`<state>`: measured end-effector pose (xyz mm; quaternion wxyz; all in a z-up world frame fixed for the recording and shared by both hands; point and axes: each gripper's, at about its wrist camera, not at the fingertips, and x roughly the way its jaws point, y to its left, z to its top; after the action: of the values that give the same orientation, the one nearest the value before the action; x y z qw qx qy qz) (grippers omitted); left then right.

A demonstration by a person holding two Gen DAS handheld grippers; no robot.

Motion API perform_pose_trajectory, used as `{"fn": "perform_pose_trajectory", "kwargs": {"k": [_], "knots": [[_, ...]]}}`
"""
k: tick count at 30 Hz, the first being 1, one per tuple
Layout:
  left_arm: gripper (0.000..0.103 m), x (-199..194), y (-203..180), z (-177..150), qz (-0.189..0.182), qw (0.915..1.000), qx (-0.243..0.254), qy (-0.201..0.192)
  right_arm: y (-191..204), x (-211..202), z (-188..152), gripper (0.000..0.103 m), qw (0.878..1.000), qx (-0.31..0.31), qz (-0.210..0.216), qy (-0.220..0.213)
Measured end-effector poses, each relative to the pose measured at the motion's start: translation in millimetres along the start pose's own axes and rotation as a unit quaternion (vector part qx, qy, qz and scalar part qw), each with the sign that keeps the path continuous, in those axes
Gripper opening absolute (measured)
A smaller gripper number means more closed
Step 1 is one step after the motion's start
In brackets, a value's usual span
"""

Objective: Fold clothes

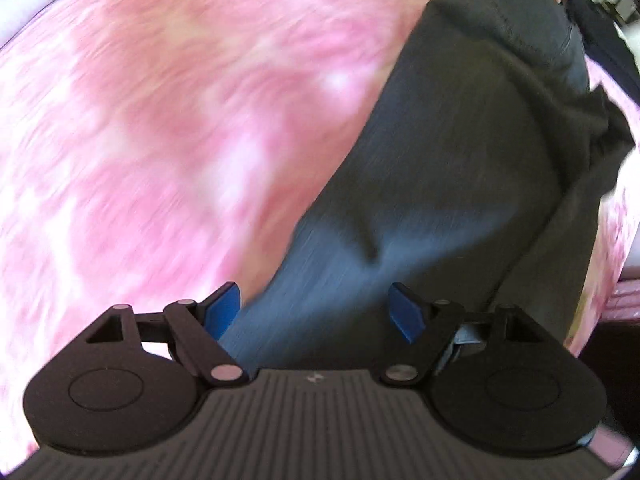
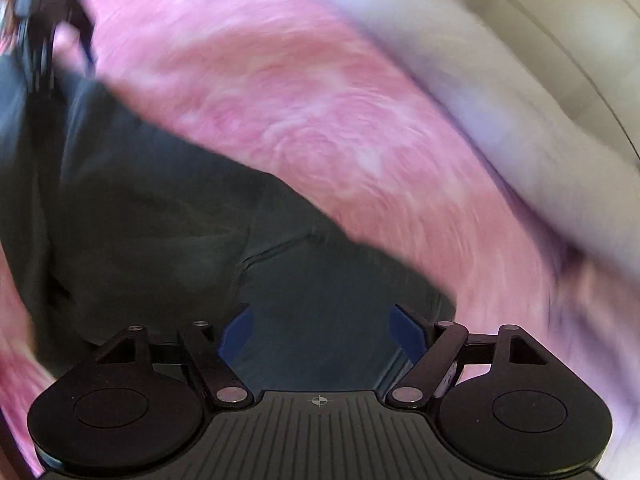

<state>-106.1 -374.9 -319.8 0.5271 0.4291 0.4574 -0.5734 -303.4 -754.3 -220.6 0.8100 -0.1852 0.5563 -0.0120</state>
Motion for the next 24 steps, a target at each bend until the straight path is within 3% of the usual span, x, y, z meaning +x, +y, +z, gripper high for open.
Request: {"fn": "perform_pose_trajectory", "kwargs": {"k": [4,8,13,14,15,17,18,24], "knots": [[0.078,-7.6,28.7,-40.4,0.013,0.9997,-0.011,0.015,-42.9,45.7,30.3,0.081,0.993,-0.102,0.032,0.04],[0.078,1.5,42.5,-56.7,0.018,0.9991,0.008,0.038,-80.4,102.2,37.3,0.083,0.986,-0.105,0.095,0.089],[0.078,5.1,56.3,-74.9,0.021,0.9966,0.05,0.061,-85.7,145.9,31.6,0.082,0.964,-0.114,0.158,0.178],[0.078,2.1,61.6,-78.8,0.021,0.9966,0.051,0.062,-87.4,143.6,31.0,0.071,0.965,-0.105,0.161,0.181],[0.078,-1.2,67.1,-82.7,0.021,0.9965,0.05,0.063,-92.3,139.4,31.6,0.049,0.965,-0.089,0.165,0.182],[0.078,-8.6,79.0,-90.5,0.021,0.9965,0.046,0.066,-97.2,122.9,31.7,0.024,0.967,-0.072,0.171,0.174],[0.078,-11.2,83.9,-92.9,0.02,0.9965,0.046,0.067,-97.7,111.3,30.9,0.018,0.968,-0.07,0.172,0.166],[0.076,-10.5,93.6,-93.9,0.0,0.9941,0.074,0.078,-74.9,20.4,6.0,0.013,0.978,-0.102,0.132,0.127]]}}
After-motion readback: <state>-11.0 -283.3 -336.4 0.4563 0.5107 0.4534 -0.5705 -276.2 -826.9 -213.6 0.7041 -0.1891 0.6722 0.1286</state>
